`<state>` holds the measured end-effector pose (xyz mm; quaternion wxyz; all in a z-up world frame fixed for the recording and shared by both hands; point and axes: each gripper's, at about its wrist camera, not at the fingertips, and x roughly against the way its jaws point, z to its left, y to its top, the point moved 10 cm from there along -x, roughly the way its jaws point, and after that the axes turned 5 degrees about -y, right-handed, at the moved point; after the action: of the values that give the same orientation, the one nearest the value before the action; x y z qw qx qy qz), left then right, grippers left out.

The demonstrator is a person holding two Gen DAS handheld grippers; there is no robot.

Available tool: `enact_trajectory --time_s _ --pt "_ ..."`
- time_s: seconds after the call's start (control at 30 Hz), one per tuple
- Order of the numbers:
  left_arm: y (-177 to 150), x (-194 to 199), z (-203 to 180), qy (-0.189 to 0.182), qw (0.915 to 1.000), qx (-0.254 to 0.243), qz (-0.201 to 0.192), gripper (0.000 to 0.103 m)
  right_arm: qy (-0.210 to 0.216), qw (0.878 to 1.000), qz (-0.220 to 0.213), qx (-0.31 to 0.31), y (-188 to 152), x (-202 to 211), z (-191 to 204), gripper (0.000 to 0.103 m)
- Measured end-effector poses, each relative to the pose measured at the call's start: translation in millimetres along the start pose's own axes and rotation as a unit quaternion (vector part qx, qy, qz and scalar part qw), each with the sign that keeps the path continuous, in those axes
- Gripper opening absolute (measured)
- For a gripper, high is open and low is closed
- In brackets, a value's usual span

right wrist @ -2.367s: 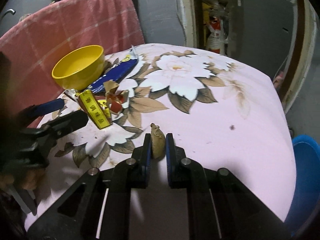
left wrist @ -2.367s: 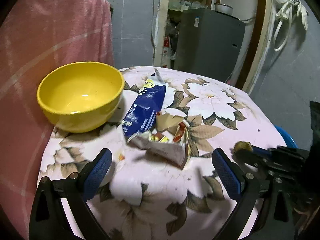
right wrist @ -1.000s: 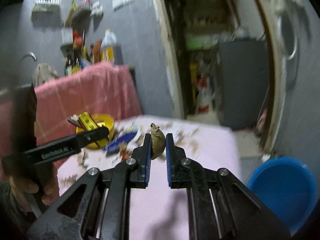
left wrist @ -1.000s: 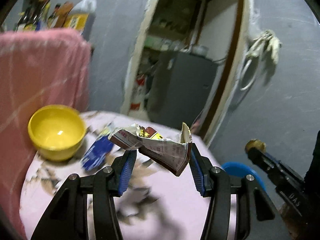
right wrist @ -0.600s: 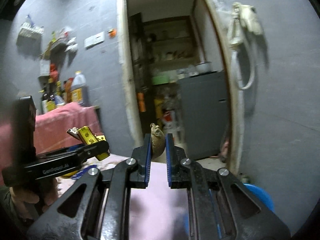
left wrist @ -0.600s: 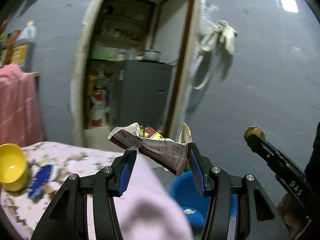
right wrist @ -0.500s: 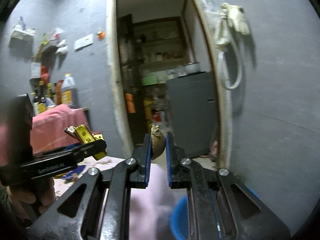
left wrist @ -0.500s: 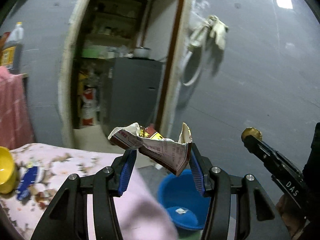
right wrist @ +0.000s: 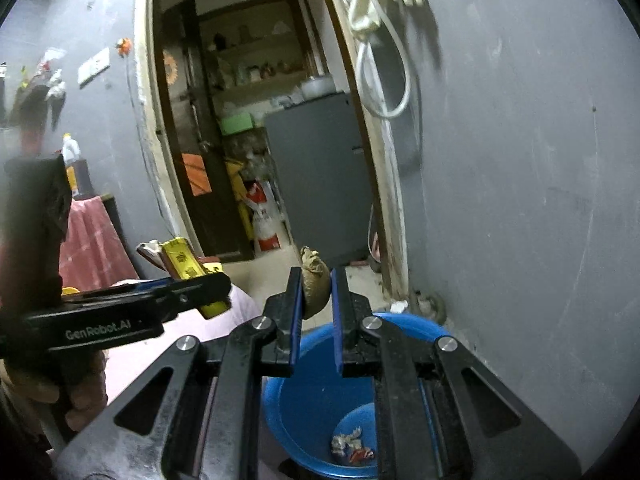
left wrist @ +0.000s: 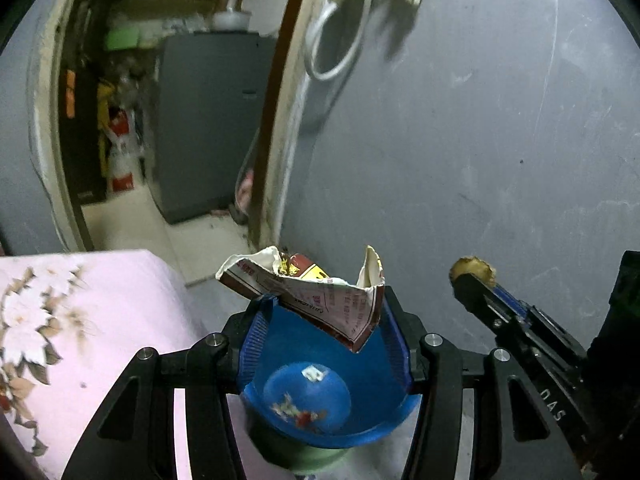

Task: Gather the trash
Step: 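Carry both items over the blue bucket and open both grippers, then move both grippers back toward the trash on the table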

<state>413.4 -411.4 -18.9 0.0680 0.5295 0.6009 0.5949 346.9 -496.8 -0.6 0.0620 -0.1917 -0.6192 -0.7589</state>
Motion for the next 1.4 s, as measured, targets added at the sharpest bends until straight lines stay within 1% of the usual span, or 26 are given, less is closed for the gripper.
enact_trajectory --time_s 0.07,0.2,0.23,0.27,0.37,0.47,0.6,0.63,0.8,0.93,0.97,1.1,1.17,1.3,1.33,1.4 --pt "-6.5 -8.6 0.4 0.001 0.9999 0.000 0.011 0.049 -0.005 1.000 0.010 -0.005 -5.8 -7.5 -4.3 0.024" --pt "-16.6 -22.6 5.0 0.003 0.9994 0.005 0.034 0.054 -0.013 0.999 0.028 -0.016 -13.9 -19.3 -13.6 0.025" --pt "-18.5 -24.9 6.4 0.004 0.9993 0.005 0.038 0.055 -0.016 0.999 0.034 -0.020 -16.7 -22.0 -16.3 0.027" --pt "-20.9 -27.1 6.6 0.006 0.9992 0.005 0.039 0.056 -0.018 0.999 0.038 -0.023 -19.4 -23.5 -19.3 0.031" --pt "-26.9 -27.6 9.5 0.008 0.9992 0.006 0.039 0.057 -0.021 0.998 0.041 -0.033 -22.2 -23.1 -23.7 0.038" --pt "-27.3 -26.0 14.0 0.013 0.9993 0.011 0.033 0.057 -0.024 0.998 0.039 -0.036 -21.3 -19.6 -24.8 0.040" --pt "-26.7 -12.0 17.4 0.023 0.9996 0.015 0.011 0.057 -0.024 0.999 0.030 -0.035 -15.4 -11.7 -20.5 0.042" --pt "-26.5 -6.8 16.5 0.026 0.9995 0.015 0.006 0.057 -0.023 0.999 0.027 -0.034 -13.4 -9.3 -18.7 0.043" --pt "-20.4 24.8 27.3 0.046 0.9982 0.022 -0.031 0.066 -0.014 0.999 0.013 -0.030 -3.6 2.3 -6.7 0.049" --pt "-14.0 57.7 42.3 0.066 0.9956 0.031 -0.059 0.071 -0.004 1.000 0.001 -0.027 3.8 12.9 8.7 0.058" --pt "-13.3 66.5 45.1 0.072 0.9947 0.033 -0.066 0.075 -0.001 1.000 -0.002 -0.026 5.7 15.8 13.4 0.061" --pt "-13.3 110.5 64.2 0.107 0.9877 0.041 -0.106 0.090 0.013 1.000 -0.011 -0.020 12.6 23.4 34.9 0.071" --pt "-13.9 130.8 71.1 0.122 0.9840 0.044 -0.123 0.093 0.020 1.000 -0.016 -0.018 15.1 28.1 47.3 0.080" --pt "-17.5 170.5 84.0 0.151 0.9765 0.046 -0.147 0.096 0.038 0.999 -0.027 -0.013 17.4 38.6 75.3 0.091" --pt "-19.3 181.2 87.7 0.159 0.9741 0.047 -0.153 0.097 0.042 0.999 -0.029 -0.012 17.8 40.9 82.5 0.095" --pt "-23.2 202.6 95.8 0.172 0.9691 0.052 -0.168 0.099 0.052 0.998 -0.034 -0.009 18.1 45.6 96.3 0.100"
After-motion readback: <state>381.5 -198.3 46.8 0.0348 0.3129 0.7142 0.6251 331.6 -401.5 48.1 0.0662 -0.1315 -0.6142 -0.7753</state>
